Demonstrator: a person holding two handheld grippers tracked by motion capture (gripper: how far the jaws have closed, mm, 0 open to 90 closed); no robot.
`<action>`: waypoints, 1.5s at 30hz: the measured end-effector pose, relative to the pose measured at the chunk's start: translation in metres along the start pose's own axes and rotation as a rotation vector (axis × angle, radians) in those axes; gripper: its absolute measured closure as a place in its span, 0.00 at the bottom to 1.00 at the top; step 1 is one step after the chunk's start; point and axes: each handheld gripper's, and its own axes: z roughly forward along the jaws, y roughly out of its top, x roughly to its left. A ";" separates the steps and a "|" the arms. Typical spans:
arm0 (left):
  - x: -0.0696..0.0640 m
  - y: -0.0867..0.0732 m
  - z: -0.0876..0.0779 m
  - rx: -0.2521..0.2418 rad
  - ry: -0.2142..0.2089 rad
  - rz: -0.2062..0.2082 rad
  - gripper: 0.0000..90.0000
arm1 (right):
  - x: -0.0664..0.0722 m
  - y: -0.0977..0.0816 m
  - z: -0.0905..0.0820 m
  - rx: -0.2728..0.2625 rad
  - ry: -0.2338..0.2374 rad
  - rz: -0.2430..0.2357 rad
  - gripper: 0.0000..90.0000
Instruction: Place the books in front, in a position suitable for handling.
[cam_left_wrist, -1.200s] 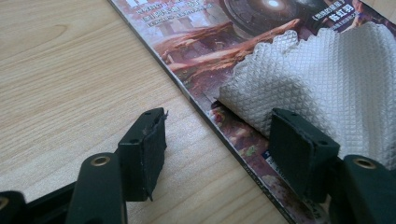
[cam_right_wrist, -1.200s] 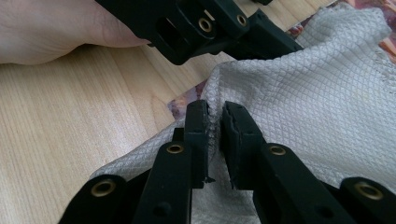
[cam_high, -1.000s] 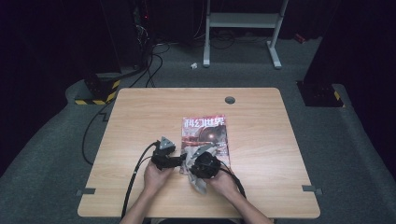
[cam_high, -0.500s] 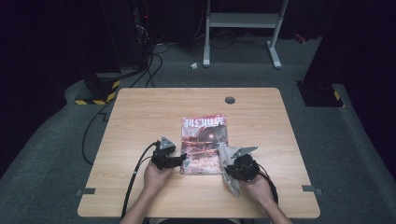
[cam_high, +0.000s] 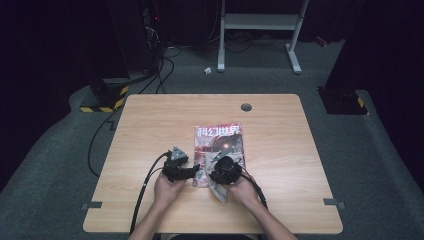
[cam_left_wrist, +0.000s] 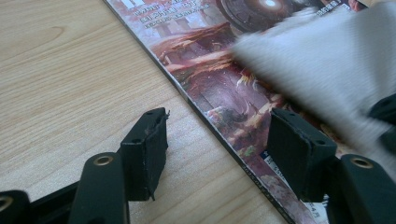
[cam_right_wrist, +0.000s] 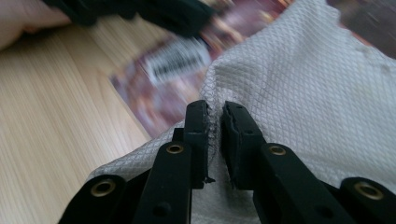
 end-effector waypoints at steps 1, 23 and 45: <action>0.000 0.000 0.000 -0.001 0.000 -0.001 0.42 | 0.005 0.008 0.006 0.002 0.011 -0.011 0.88; -0.001 0.000 0.000 -0.002 0.006 0.004 0.42 | -0.069 -0.054 -0.044 -0.050 -0.119 0.200 0.89; 0.000 0.000 0.000 0.001 0.005 -0.002 0.41 | -0.004 0.024 0.018 -0.021 -0.033 0.036 0.89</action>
